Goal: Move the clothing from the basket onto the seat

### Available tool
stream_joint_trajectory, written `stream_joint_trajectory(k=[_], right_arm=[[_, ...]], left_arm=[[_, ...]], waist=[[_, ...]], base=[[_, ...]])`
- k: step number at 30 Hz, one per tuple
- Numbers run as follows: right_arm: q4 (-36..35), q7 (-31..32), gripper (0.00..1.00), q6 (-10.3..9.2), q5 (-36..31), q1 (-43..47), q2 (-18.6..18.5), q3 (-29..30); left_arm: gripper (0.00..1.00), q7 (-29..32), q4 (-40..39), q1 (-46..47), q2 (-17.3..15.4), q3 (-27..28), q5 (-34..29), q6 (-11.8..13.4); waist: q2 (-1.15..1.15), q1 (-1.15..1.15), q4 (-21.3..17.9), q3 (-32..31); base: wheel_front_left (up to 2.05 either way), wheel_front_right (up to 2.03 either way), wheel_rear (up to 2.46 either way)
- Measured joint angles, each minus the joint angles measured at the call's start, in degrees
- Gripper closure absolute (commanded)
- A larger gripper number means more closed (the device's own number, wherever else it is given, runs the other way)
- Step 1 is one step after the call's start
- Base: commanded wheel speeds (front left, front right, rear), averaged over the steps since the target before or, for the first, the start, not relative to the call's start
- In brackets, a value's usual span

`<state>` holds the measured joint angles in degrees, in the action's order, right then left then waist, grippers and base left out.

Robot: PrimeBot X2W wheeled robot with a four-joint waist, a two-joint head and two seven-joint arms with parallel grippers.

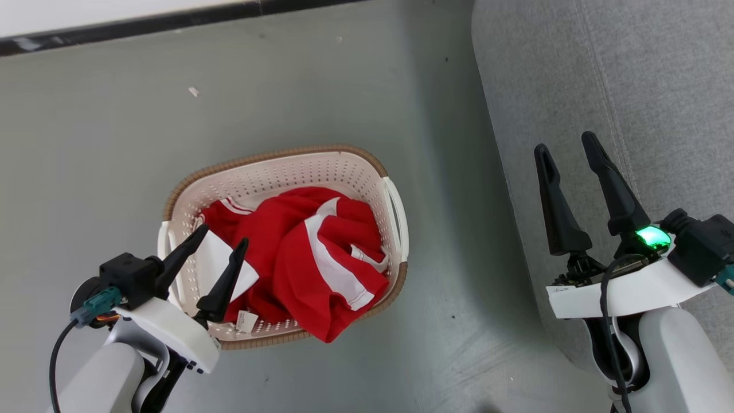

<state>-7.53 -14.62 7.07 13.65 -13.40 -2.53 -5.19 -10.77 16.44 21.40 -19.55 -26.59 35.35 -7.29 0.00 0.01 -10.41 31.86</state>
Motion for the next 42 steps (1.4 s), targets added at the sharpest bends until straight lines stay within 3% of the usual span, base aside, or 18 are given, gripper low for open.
stream_joint_trajectory(k=[19,42], right_arm=[[-3.02,0.00,0.00,0.00,4.02,-2.77,0.01,-1.24],[-6.38,-0.01,0.00,0.00,8.42,-4.90,0.05,-2.38]], left_arm=[[0.00,7.44,8.18,9.54,-1.01,-8.66,1.44,0.00],[0.00,12.74,16.69,16.70,-3.49,-11.52,2.04,0.00]], waist=[[0.00,0.00,-4.20,8.85],[0.00,0.00,-10.22,16.85]], base=[[0.00,0.00,0.00],[0.00,0.00,0.00]])
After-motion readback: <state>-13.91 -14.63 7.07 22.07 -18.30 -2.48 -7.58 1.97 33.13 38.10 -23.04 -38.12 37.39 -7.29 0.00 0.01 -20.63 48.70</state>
